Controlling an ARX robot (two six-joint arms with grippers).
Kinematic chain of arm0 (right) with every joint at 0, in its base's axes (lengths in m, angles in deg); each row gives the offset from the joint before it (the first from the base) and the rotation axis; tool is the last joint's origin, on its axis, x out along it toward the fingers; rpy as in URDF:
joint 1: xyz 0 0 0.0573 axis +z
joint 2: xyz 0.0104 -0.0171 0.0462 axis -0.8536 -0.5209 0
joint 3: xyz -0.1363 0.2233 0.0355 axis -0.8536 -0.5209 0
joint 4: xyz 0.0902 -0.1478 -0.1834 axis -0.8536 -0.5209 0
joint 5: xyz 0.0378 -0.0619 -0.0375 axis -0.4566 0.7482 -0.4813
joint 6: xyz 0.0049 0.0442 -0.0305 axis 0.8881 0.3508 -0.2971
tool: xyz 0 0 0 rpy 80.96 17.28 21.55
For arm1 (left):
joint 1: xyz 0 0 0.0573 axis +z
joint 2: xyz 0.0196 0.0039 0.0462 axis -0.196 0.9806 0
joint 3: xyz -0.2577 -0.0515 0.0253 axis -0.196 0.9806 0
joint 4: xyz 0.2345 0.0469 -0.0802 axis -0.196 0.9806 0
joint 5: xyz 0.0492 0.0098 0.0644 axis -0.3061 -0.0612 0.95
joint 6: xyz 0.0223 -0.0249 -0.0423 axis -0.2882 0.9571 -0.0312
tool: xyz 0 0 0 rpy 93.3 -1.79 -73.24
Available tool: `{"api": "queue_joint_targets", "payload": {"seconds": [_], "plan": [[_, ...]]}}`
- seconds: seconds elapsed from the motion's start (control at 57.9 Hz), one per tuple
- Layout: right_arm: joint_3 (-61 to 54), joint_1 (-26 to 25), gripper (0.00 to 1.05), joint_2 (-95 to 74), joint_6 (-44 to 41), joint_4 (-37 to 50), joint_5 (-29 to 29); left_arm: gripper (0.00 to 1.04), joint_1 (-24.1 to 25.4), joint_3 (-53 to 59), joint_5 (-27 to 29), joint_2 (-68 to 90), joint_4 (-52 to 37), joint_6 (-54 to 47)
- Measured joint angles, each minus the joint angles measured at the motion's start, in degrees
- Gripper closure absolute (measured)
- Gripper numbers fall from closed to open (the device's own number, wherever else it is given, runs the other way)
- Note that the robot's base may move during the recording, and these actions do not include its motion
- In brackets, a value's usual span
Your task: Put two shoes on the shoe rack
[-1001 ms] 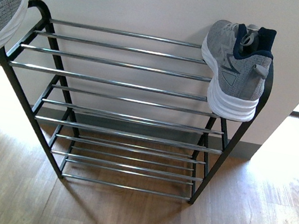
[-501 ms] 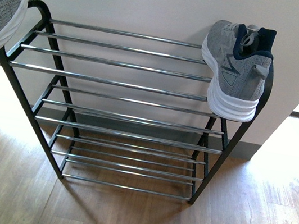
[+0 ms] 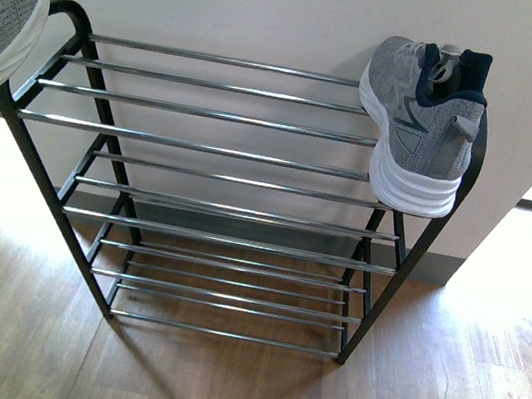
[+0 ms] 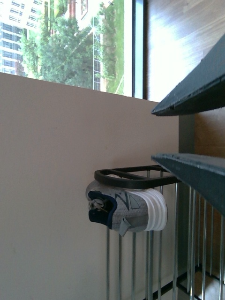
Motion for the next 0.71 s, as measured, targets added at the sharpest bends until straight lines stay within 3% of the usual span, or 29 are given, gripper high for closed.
{"api": "queue_joint_targets", "payload": {"seconds": [0.345, 0.397, 0.449, 0.621, 0.708], "plan": [[0.0, 0.0, 0.19, 0.1, 0.0, -0.1, -0.2, 1.03, 0.2, 0.0, 0.5, 0.0, 0.0, 0.0], [0.0, 0.0, 0.09, 0.1, 0.0, -0.1, 0.2, 1.03, -0.3, 0.6, 1.9, 0.8, -3.8, 2.1], [0.0, 0.0, 0.09, 0.1, 0.0, -0.2, 0.2, 1.03, -0.7, -1.2, 0.3, 2.3, -2.7, 8.9], [0.0, 0.0, 0.09, 0.2, 0.0, -0.1, 0.2, 1.03, 1.3, -20.8, -12.3, 19.4, 16.8, 39.2], [0.0, 0.0, 0.09, 0.2, 0.0, -0.1, 0.1, 1.03, 1.2, -28.7, -15.6, 27.0, 19.4, 44.0]]}}
